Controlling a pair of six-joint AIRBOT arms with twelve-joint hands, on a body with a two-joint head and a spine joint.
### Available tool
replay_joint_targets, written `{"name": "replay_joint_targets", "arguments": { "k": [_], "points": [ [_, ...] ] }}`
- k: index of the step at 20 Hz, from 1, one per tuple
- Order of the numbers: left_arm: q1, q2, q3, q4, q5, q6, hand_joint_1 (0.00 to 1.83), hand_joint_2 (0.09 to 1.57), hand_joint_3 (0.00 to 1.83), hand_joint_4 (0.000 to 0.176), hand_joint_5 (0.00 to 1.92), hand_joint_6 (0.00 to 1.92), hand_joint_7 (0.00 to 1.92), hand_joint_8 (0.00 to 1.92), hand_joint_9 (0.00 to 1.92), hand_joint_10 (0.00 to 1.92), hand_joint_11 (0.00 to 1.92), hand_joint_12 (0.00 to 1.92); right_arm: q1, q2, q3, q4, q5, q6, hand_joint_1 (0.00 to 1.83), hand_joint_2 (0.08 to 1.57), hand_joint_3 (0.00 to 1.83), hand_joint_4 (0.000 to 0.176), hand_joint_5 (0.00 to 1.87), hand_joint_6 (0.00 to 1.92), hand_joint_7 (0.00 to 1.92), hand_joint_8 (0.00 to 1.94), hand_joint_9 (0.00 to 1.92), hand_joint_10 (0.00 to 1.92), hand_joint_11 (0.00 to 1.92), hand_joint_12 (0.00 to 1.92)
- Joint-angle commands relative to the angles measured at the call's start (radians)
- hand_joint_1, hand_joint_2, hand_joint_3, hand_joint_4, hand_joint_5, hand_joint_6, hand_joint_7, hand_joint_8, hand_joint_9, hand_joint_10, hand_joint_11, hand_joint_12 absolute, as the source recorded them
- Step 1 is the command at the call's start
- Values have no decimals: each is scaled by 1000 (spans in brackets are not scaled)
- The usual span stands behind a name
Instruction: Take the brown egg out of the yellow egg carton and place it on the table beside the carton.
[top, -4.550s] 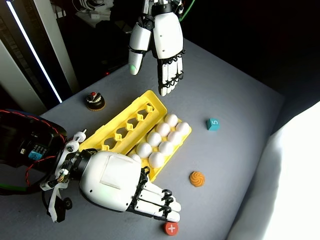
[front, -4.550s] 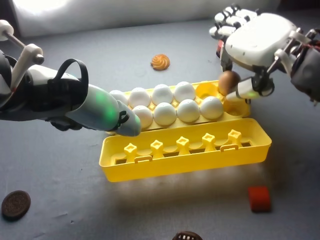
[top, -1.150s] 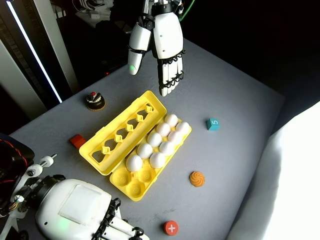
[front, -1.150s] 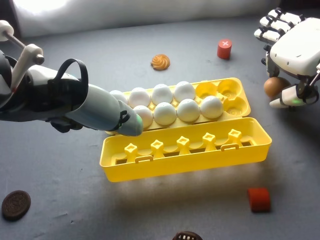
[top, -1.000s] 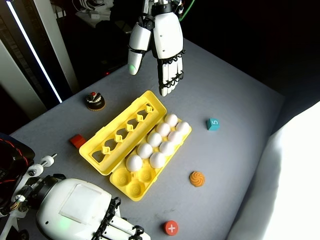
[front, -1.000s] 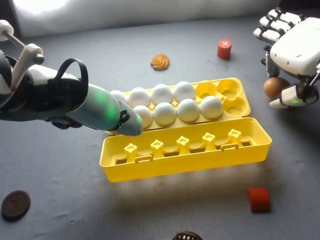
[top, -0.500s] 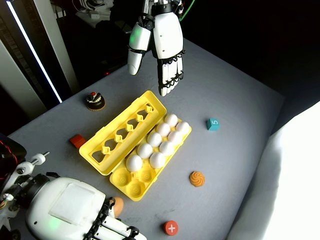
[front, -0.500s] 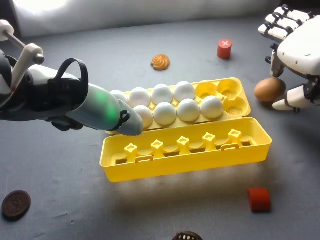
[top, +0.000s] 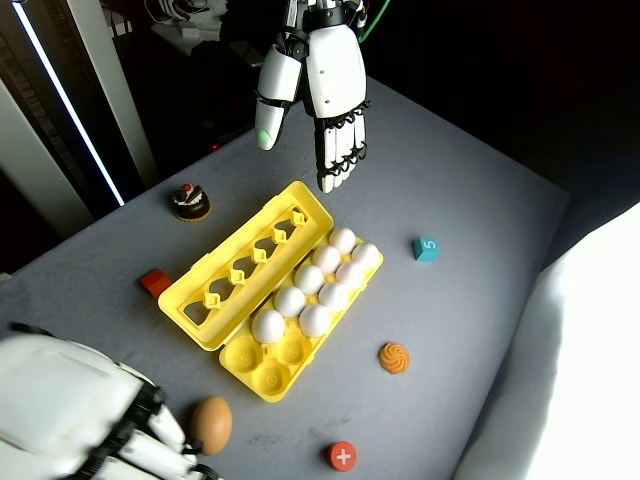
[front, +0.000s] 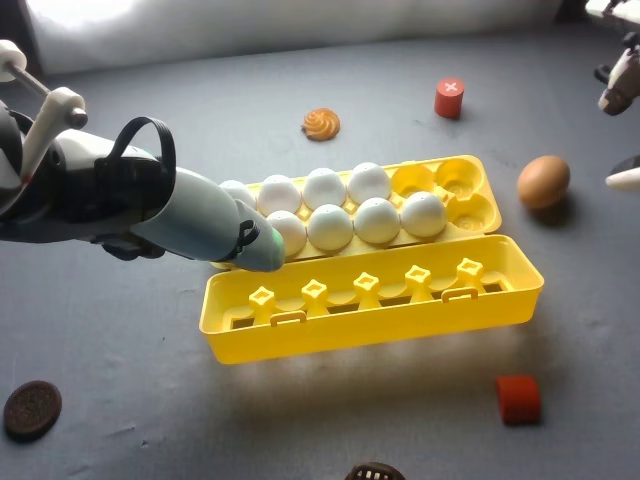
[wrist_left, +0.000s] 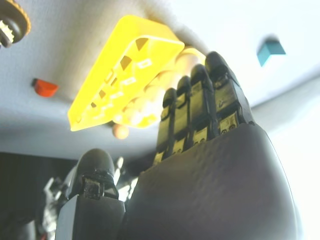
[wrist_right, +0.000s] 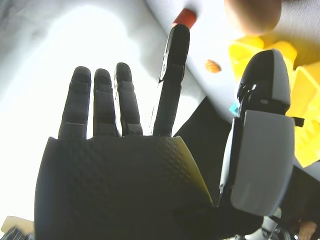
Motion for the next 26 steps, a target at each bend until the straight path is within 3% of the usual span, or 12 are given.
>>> {"name": "replay_joint_targets", "arguments": {
  "k": [1, 5, 9, 10, 11, 12, 13, 14, 15, 16, 18, 26],
  "points": [
    [-6, 2, 0, 31, -38, -3, 0, 1226, 0, 0, 124, 0, 121, 0, 107, 0, 0, 303, 22, 38, -30, -34, 99, -4, 659, 873, 0, 167, 963, 10, 145, 8, 0, 0, 0, 0],
    [-8, 2, 0, 31, -38, -3, 0, 1225, 0, 0, 151, 2, 150, 2, 136, 1, 0, 366, 106, 166, -168, 44, 51, -50, 634, 874, 0, 176, 971, 11, 124, 2, 0, 0, 0, 0],
    [-12, 2, -1, 33, -38, -3, 0, 1236, 3, 0, 103, 7, 99, 7, 84, 7, 0, 222, 196, 240, -292, 225, 27, -262, 558, 918, 19, 171, 1006, 19, 165, 14, 0, 0, 0, 0],
    [-12, 2, -1, 35, -38, -3, 0, 1229, 0, 0, 135, 3, 137, 3, 117, 6, 0, 302, 200, 247, -316, 257, 37, -308, 533, 963, 11, 133, 1038, 16, 182, 6, 0, 0, 0, 0],
    [-12, 2, -1, 38, -38, -3, 0, 1226, 0, 0, 136, 2, 134, 3, 124, 4, 0, 345, 201, 257, -353, 290, 63, -350, 491, 1075, 14, 26, 1126, 9, 328, 13, 184, 8, 0, 356],
    [-12, 2, -1, 39, -38, -3, 0, 1229, 1, 0, 170, 9, 168, 10, 151, 10, 0, 436, 199, 265, -379, 296, 79, -364, 610, 1155, 0, 0, 1305, 122, 711, 47, 588, 126, 171, 835],
    [-13, 2, -1, 39, -38, -3, 0, 1224, 0, 0, 132, 7, 132, 10, 116, 7, 0, 342, 192, 274, -414, 308, 103, -371, 648, 1205, 2, 0, 1168, 775, 883, 201, 663, 476, 284, 1125],
    [-13, 2, -1, 39, -38, -3, 0, 1220, 0, 0, 148, 10, 150, 12, 130, 11, 0, 381, 188, 279, -437, 320, 121, -378, 673, 1272, 3, 0, 907, 1527, 836, 1059, 676, 1159, 432, 1468],
    [-13, 2, -2, 39, -38, -3, 0, 1218, 0, 0, 159, 8, 157, 8, 136, 9, 0, 404, 186, 282, -464, 340, 140, -394, 645, 1329, 9, 0, 819, 1842, 797, 1589, 660, 1620, 484, 1727],
    [-13, 3, -2, 39, -38, -3, 0, 1222, 0, 0, 164, 9, 154, 5, 133, 6, 0, 406, 187, 284, -483, 358, 149, -403, 586, 1385, 11, 0, 854, 1905, 840, 1851, 718, 1861, 620, 1882],
    [-12, 3, -1, 39, -38, -3, 0, 1230, 2, 0, 163, 3, 152, 1, 133, 3, 0, 389, 190, 287, -513, 371, 160, -402, 611, 1436, 4, 0, 920, 1920, 894, 1937, 814, 1919, 829, 1919],
    [-12, 3, -2, 39, -38, -2, 0, 1226, 0, 0, 156, 6, 144, 8, 130, 7, 0, 383, 179, 292, -524, 382, 201, -421, 578, 1468, 3, 0, 822, 1921, 818, 1941, 731, 1921, 831, 1921]
  ]
}}
